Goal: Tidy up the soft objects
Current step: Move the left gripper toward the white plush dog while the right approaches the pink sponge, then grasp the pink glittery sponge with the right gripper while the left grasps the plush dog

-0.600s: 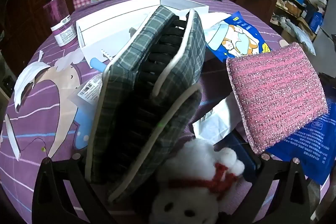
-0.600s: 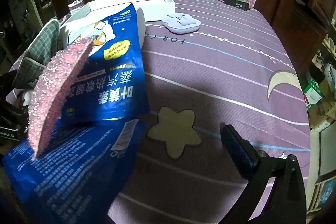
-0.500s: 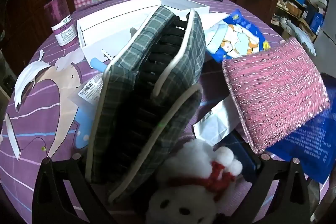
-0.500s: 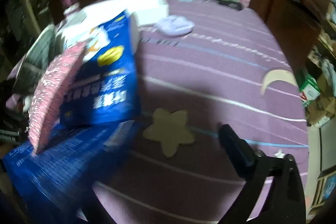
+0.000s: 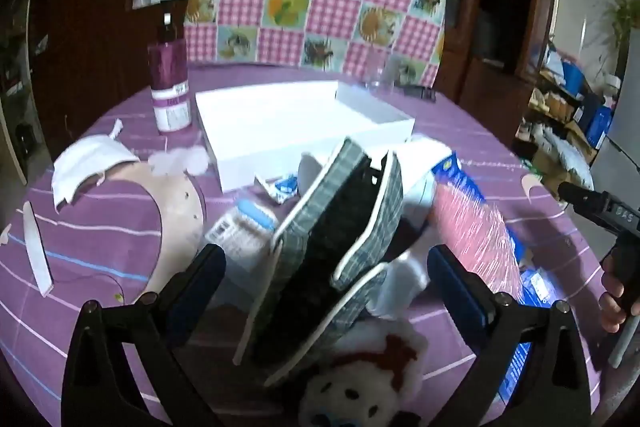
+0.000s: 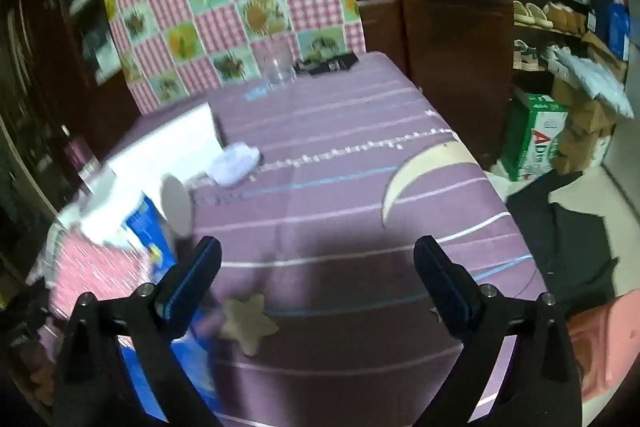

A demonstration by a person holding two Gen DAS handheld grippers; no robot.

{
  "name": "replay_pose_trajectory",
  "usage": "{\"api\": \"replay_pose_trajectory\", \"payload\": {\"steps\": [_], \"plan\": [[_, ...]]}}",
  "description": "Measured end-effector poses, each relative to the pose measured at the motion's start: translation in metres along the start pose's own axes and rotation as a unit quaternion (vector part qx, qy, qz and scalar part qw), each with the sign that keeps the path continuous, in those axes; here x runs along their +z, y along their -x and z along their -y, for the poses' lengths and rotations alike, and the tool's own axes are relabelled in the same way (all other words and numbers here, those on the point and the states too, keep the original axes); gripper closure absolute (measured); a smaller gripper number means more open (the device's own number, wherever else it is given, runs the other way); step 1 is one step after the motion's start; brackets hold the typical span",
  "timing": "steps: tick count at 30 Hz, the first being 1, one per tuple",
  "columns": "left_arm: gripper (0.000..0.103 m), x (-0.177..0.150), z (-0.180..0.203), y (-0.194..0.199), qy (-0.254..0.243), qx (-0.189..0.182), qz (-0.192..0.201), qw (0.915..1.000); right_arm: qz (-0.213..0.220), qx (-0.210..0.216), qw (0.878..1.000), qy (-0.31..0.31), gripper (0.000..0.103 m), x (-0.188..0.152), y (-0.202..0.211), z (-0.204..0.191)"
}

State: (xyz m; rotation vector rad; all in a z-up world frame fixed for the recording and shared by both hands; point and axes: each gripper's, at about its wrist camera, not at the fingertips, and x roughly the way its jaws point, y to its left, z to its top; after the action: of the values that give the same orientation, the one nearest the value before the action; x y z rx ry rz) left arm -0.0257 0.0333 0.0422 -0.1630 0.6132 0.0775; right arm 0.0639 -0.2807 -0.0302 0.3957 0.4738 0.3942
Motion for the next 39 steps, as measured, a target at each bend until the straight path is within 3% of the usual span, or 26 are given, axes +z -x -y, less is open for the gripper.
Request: {"api": "replay_pose_trajectory", "payload": {"steps": [4,10,13,19,24,29,34,39], "plan": [[0.001,-0.003,0.007,0.011,-0.006,0.008,0.024,0.9997,0.033,0.068,0.997,0.008,0.006,-0.002,0.005,-0.007],[0.0,0.0,0.009,0.011,-0.009,0.035,0.021,0.9991,0.001,0.101,0.992,0.075,0.006,-0.008,0.001,-0.034],[0.0,-0.002,0.008,0.009,-0.009,0.036,0.017,0.9992,-0.015,0.085,0.99,0.108,0.006,-0.013,-0.002,-0.043],[0.0,-0.004,0.007,0.006,-0.007,0.044,0.011,0.999,-0.092,0.027,0.981,0.166,0.006,-0.027,-0.026,-0.056],[0.0,-0.007,0.006,0.012,-0.005,0.034,0.023,0.9991,-0.094,0.045,0.98,0.171,0.005,-0.027,-0.022,-0.056],[0.0,-0.007,0.004,0.004,0.001,0.043,0.002,0.9991,-0.145,0.02,0.974,0.175,0.006,-0.033,-0.04,-0.058],[0.0,-0.007,-0.002,0.002,0.016,0.044,-0.002,0.9989,-0.171,0.038,0.972,0.156,0.0,-0.034,-0.047,-0.052],[0.0,-0.007,-0.006,0.0,0.025,0.048,-0.005,0.9985,-0.172,0.04,0.972,0.153,0.0,-0.033,-0.046,-0.052]]}}
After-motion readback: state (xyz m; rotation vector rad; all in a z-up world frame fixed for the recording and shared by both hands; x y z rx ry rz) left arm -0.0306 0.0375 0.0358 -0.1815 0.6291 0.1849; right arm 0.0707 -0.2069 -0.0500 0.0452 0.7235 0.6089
